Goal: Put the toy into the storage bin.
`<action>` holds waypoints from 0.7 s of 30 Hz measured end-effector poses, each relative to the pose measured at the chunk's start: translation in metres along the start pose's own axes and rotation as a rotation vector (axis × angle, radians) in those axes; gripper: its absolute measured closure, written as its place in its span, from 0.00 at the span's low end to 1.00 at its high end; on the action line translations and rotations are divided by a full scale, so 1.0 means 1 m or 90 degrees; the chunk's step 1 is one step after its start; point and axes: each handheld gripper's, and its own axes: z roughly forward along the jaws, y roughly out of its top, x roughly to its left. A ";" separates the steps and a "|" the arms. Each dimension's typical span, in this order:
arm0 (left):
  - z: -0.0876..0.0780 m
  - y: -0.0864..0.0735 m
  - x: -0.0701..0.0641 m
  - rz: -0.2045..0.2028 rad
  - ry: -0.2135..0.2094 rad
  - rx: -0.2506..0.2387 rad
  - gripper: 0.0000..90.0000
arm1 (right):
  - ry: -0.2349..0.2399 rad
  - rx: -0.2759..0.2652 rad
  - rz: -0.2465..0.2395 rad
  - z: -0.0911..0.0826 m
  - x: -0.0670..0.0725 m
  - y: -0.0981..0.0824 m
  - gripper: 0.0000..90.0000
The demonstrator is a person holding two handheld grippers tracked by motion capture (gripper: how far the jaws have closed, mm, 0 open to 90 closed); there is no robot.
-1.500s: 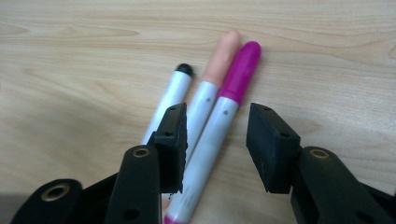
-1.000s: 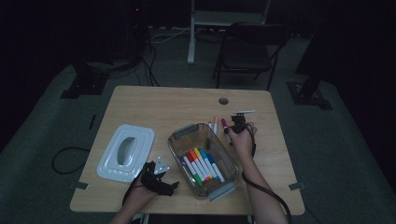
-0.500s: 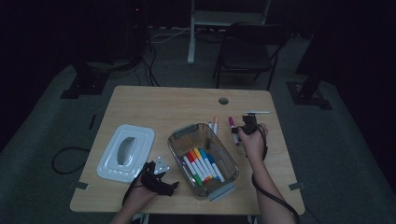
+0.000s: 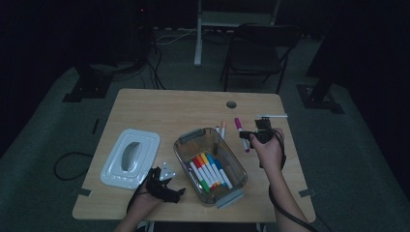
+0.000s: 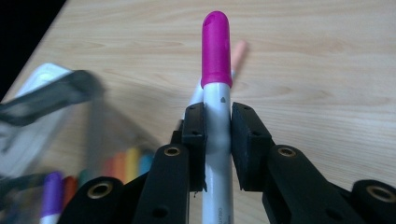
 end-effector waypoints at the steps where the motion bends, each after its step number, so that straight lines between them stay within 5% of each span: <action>1: 0.000 0.000 0.000 0.000 0.000 0.000 0.01 | 0.013 -0.002 -0.012 -0.007 0.008 0.000 0.85; 12: 0.000 0.000 0.000 0.000 -0.001 0.002 0.01 | 0.082 -0.016 -0.074 -0.038 0.058 -0.007 0.85; 21: 0.000 0.000 0.000 0.001 -0.002 0.003 0.01 | 0.136 0.019 -0.108 -0.032 0.089 -0.021 0.85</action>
